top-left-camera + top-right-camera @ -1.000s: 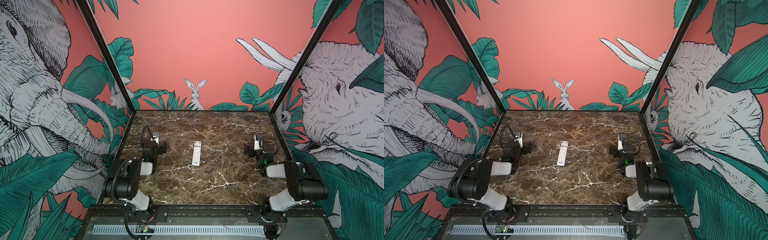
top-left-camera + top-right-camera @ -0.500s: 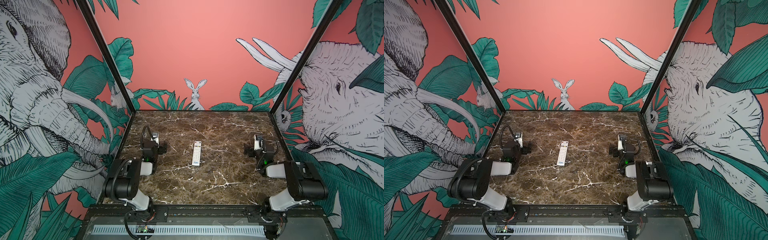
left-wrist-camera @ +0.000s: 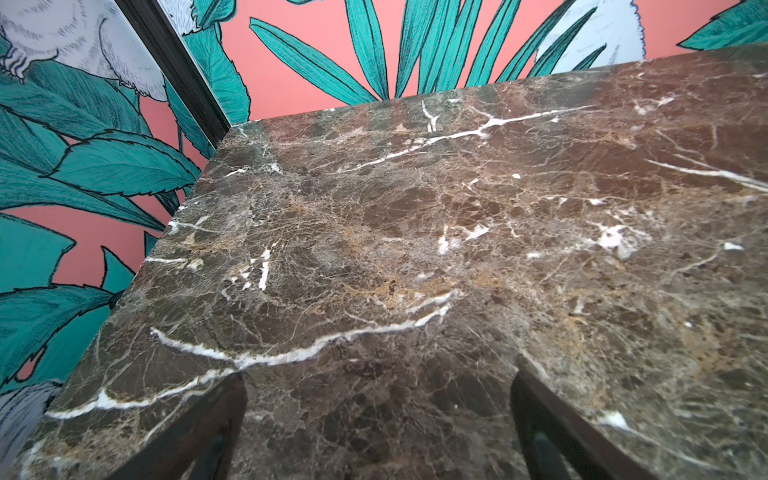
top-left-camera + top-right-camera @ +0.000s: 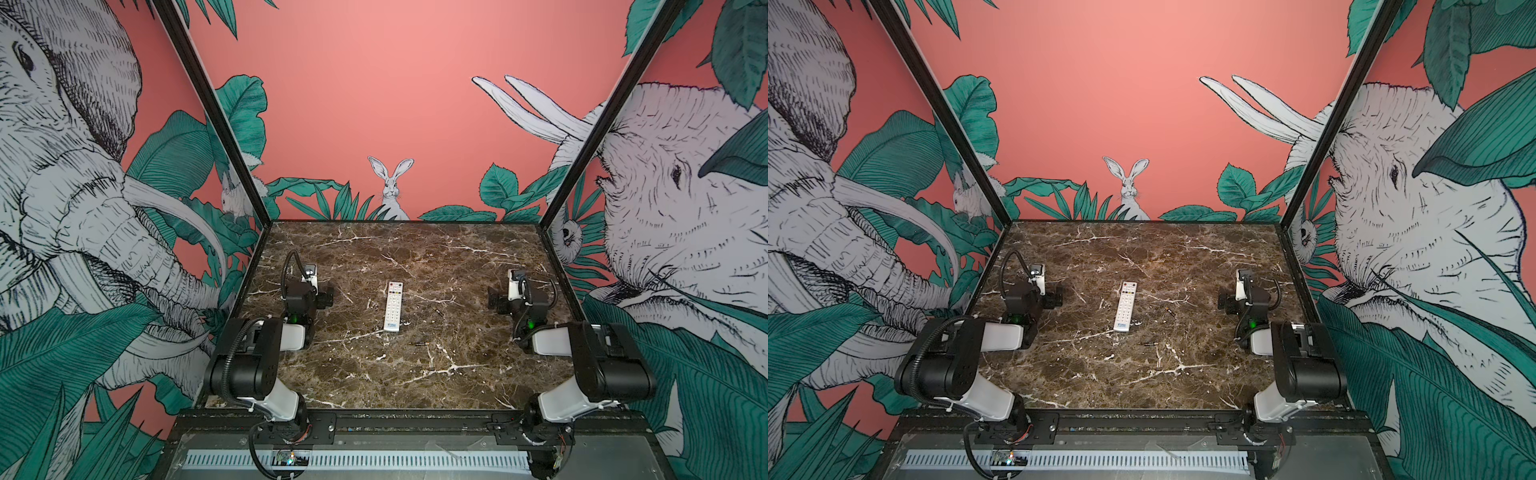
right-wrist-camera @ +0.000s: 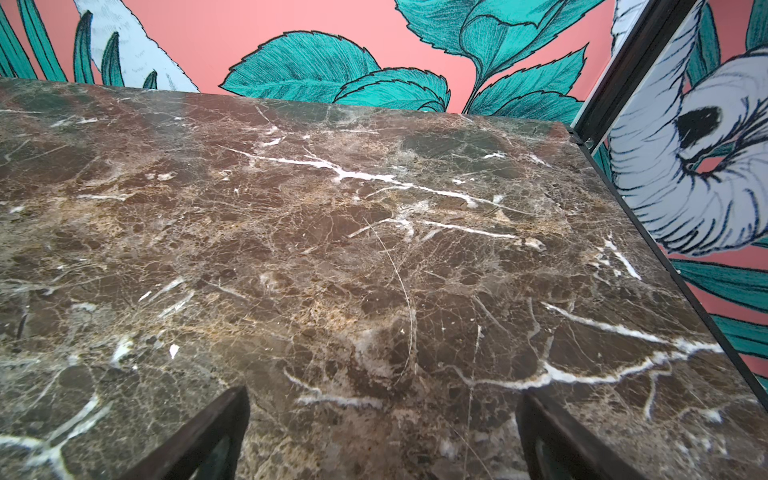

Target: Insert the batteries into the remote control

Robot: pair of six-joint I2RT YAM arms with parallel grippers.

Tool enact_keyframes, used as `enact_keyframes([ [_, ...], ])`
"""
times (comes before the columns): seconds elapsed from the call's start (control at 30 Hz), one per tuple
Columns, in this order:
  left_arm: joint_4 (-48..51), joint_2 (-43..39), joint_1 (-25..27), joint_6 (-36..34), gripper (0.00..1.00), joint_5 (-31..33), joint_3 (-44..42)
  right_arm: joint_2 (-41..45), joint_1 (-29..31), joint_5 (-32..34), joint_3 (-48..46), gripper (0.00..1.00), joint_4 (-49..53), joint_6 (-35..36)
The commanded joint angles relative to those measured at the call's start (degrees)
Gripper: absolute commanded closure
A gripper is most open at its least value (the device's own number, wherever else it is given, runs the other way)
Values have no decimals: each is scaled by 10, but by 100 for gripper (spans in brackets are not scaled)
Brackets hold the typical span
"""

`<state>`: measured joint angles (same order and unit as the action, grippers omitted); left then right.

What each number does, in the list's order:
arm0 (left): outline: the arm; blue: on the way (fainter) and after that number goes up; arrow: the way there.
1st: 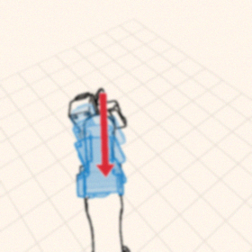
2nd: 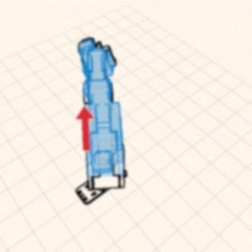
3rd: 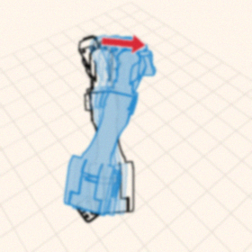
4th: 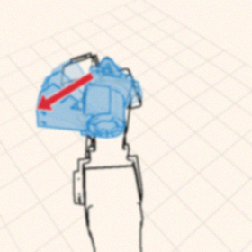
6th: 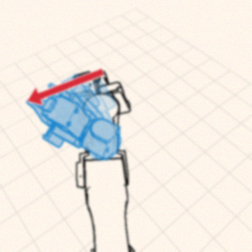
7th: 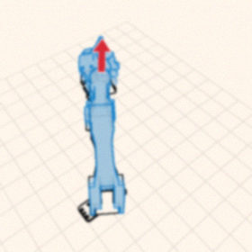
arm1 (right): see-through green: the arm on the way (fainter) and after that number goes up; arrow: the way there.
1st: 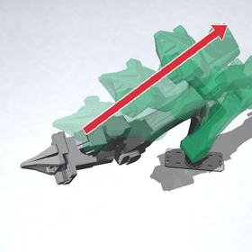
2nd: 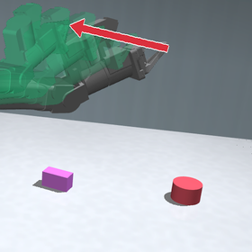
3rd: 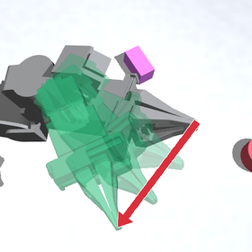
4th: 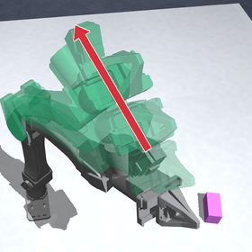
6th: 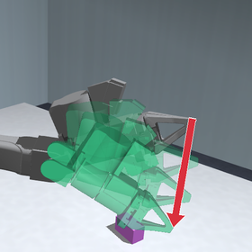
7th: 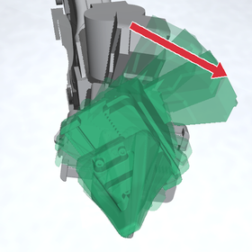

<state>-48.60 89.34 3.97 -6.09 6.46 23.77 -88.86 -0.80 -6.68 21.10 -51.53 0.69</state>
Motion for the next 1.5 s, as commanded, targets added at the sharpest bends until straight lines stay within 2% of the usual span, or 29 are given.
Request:
enact_keyframes([
  [0.0, -14, -4, -3, -7, 0, -3, -2, 1, 1, -4, 9, 1, -17, 7],
  [1.47, -14, -4, -3, -7, 0, -4, -3, 0, 1, 10, 13, 1, -7, 0],
])
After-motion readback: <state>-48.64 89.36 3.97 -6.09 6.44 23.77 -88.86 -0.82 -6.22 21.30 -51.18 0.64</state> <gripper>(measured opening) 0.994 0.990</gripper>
